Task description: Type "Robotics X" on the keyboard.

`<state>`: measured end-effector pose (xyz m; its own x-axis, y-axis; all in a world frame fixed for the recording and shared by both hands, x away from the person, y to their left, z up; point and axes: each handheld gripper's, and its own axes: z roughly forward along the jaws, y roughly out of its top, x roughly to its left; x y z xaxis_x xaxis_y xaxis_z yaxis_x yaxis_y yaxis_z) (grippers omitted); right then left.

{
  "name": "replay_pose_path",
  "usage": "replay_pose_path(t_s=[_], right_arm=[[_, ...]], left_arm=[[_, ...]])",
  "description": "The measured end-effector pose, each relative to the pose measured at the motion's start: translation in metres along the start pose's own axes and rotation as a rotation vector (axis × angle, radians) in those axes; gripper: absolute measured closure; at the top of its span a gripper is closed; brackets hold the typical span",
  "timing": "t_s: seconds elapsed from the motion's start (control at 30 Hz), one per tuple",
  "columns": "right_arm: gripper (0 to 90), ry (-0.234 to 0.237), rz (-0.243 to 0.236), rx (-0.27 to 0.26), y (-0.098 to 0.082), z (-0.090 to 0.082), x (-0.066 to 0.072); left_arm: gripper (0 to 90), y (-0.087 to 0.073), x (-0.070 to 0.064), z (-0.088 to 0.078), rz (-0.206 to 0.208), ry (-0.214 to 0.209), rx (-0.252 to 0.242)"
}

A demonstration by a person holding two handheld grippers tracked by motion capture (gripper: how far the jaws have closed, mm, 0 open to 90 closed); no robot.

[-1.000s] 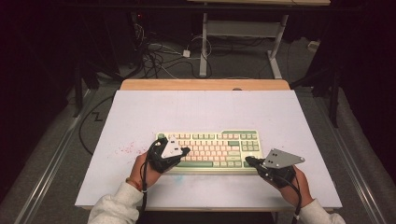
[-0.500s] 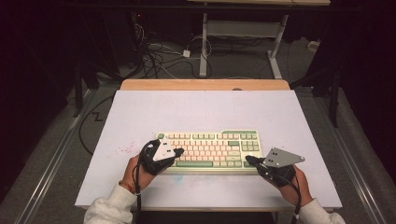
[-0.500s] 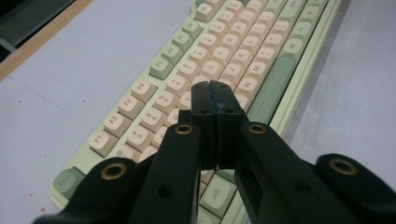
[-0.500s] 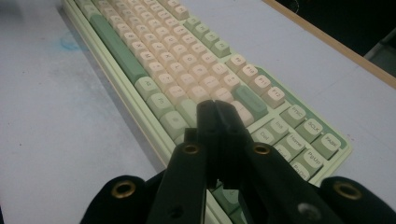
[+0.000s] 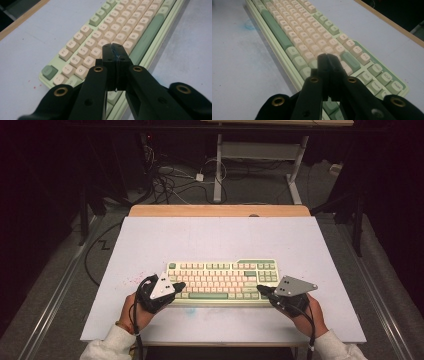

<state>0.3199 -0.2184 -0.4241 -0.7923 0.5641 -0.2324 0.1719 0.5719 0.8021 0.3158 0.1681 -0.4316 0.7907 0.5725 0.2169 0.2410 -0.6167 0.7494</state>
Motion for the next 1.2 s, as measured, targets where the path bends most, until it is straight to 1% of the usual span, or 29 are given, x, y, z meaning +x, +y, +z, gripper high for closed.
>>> replay_pose_path(t_s=[0.07, 0.13, 0.2, 0.37, 0.43, 0.6, 0.67, 0.7, 0.8, 0.97, 1.07, 1.17, 1.2], right_arm=[[89.8, 0.006, -0.008, -0.001, 0.003, 0.003, 0.0], [89.8, 0.012, -0.007, -0.001, 0.007, 0.007, 0.001], [89.8, 0.018, -0.018, -0.003, 0.01, 0.011, 0.002], [89.8, 0.034, -0.032, 0.006, 0.018, 0.024, 0.005], [89.8, 0.04, -0.037, 0.004, 0.023, 0.03, 0.005], [89.9, 0.052, -0.051, 0.019, 0.033, 0.047, 0.007], [89.8, 0.051, -0.057, 0.025, 0.037, 0.053, 0.008], [89.9, 0.053, -0.058, 0.024, 0.039, 0.056, 0.007], [89.8, 0.05, -0.067, 0.039, 0.045, 0.065, 0.006], [89.9, 0.059, -0.082, 0.069, 0.053, 0.079, 0.006], [89.9, 0.067, -0.096, 0.091, 0.055, 0.086, 0.007], [89.8, 0.065, -0.1, 0.116, 0.055, 0.094, 0.008], [89.9, 0.058, -0.099, 0.125, 0.055, 0.096, 0.008]], left_arm=[[87.1, -0.005, 0.001, -0.002, -0.008, 0.007, 0.004], [87.1, -0.009, 0.002, -0.005, -0.018, 0.009, 0.008], [87.1, -0.013, 0.002, -0.007, -0.025, 0.011, 0.009], [87.1, -0.021, 0.003, -0.012, -0.041, 0.02, 0.016], [87.1, -0.023, 0.004, -0.014, -0.046, 0.022, 0.017], [87.1, -0.028, 0.006, -0.018, -0.06, 0.027, 0.013], [87.1, -0.029, 0.007, -0.019, -0.056, 0.033, 0.008], [87.1, -0.029, 0.007, -0.02, -0.064, 0.028, 0.011], [87.1, -0.029, 0.006, -0.02, -0.063, 0.027, 0.01], [87.1, -0.03, 0.006, -0.022, -0.064, 0.027, 0.008], [87.1, -0.03, 0.006, -0.021, -0.063, 0.027, 0.009], [87.1, -0.03, 0.006, -0.02, -0.059, 0.025, 0.014], [87.1, -0.03, 0.006, -0.02, -0.058, 0.022, 0.013]])
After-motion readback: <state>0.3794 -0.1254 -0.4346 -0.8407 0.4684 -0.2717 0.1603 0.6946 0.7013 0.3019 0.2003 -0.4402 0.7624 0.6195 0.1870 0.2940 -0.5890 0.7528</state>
